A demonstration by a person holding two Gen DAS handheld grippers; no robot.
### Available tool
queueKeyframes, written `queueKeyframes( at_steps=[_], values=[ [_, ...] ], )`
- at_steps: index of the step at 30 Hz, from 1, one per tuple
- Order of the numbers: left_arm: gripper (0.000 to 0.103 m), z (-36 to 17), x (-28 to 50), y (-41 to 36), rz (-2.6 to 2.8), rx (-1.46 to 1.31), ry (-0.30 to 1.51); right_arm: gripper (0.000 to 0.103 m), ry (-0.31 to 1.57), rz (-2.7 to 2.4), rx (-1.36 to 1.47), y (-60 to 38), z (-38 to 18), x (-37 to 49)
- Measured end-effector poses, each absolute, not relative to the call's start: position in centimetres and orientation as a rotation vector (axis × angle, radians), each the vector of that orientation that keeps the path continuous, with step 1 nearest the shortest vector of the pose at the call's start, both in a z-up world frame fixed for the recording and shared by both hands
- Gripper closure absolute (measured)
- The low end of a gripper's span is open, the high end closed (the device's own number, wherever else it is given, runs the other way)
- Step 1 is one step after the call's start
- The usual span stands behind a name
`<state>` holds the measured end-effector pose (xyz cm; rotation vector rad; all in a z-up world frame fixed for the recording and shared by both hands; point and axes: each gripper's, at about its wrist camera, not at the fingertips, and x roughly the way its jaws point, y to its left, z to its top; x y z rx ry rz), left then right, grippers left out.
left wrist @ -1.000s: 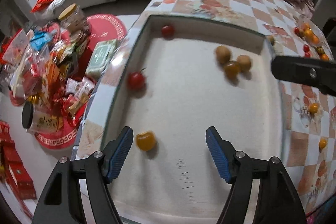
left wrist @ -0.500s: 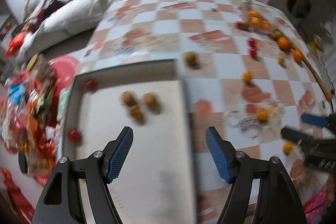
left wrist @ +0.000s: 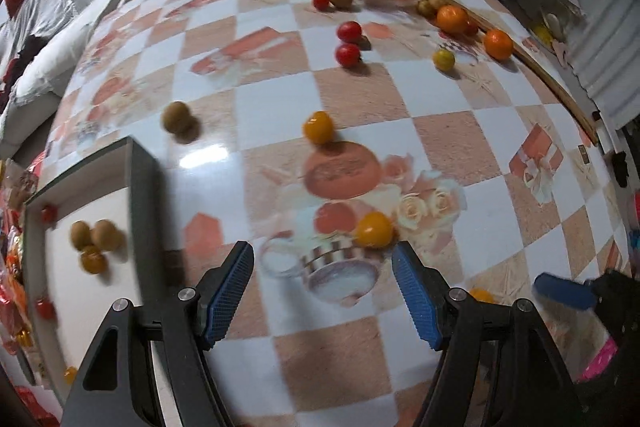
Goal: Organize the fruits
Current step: 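Move both tools back over the table toward the yellow cherry tomatoes, then grasp a yellow cherry tomato with the left tool while the right tool grips another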
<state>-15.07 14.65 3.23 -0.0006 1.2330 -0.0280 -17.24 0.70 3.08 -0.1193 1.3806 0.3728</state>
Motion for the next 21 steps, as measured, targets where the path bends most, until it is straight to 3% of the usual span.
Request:
queueKeyframes(
  at_steps=[3,12,18,19,21],
  values=[
    [0.03,2.5,-14.4,14.1,-0.02,0.013,1.235,0.026,1.353,0.388,-0.145,1.2,2.8,-17.3],
    [0.031,1.2,-13.2,13.6,0.015,0.01,1.258,0.045,1.289,0.409,-0.213,2.6,2.6,-17.2],
    [0.045,1.2,-13.3,13.1,0.008,-0.005,1.257,0.066,1.294,0.424,-0.222,3.3,2.8,-16.9],
    [0.052,1.3,-13.4,13.0,0.007,-0.005,1.257,0.074,1.307,0.439,-0.206,3.2,2.8,-16.7],
    [0.062,1.4,-13.4,12.8,-0.003,-0.014,1.257,0.08,1.336,0.452,-0.171,3.0,2.8,-16.3]
  ],
)
